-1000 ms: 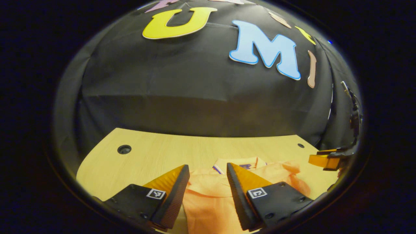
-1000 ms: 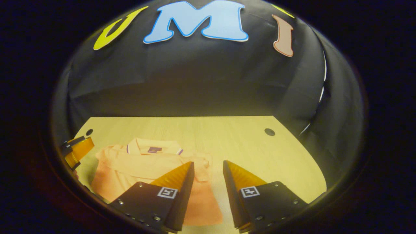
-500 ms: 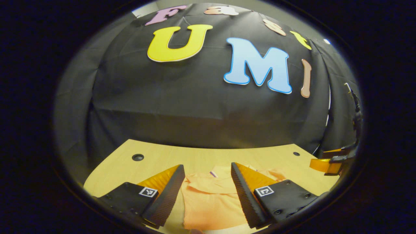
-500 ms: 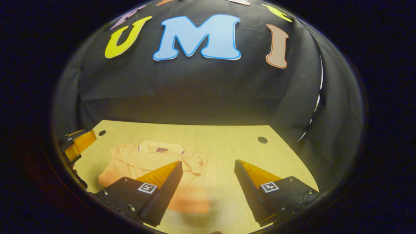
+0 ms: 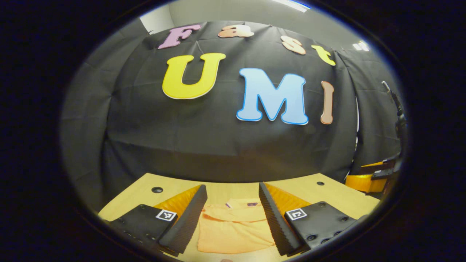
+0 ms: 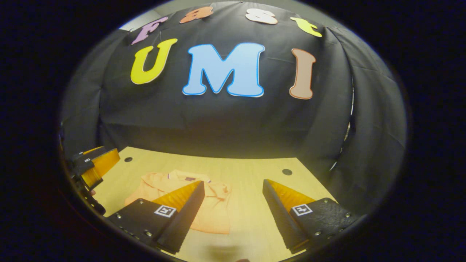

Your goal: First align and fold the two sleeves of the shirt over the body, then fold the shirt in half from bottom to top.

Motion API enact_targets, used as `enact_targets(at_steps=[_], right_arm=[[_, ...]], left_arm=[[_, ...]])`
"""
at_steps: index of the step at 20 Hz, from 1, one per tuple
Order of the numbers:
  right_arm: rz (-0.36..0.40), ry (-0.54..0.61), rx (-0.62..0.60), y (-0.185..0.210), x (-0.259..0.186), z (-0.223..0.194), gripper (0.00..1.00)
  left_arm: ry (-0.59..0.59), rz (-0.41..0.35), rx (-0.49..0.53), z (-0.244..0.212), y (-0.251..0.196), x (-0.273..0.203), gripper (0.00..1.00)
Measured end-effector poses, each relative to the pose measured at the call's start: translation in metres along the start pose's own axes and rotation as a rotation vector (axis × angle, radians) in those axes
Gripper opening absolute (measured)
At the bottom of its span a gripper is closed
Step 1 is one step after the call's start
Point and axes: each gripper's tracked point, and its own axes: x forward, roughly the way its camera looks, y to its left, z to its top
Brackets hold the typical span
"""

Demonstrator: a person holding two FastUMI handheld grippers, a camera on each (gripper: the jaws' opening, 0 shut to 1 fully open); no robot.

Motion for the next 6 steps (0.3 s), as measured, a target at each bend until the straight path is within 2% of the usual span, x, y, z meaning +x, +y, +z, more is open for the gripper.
enact_targets(at_steps=[5, 6], right_arm=[[0.034, -0.063, -0.036, -0.006, -0.036, 0.012, 0.99], [0.044, -0.070, -0.047, -0.006, -0.044, 0.014, 0.99]], left_arm=[[-0.034, 0.016, -0.022, 0.017, -0.024, -0.038, 0.93], [-0.044, 0.022, -0.028, 0.022, -0.028, -0.046, 0.90]])
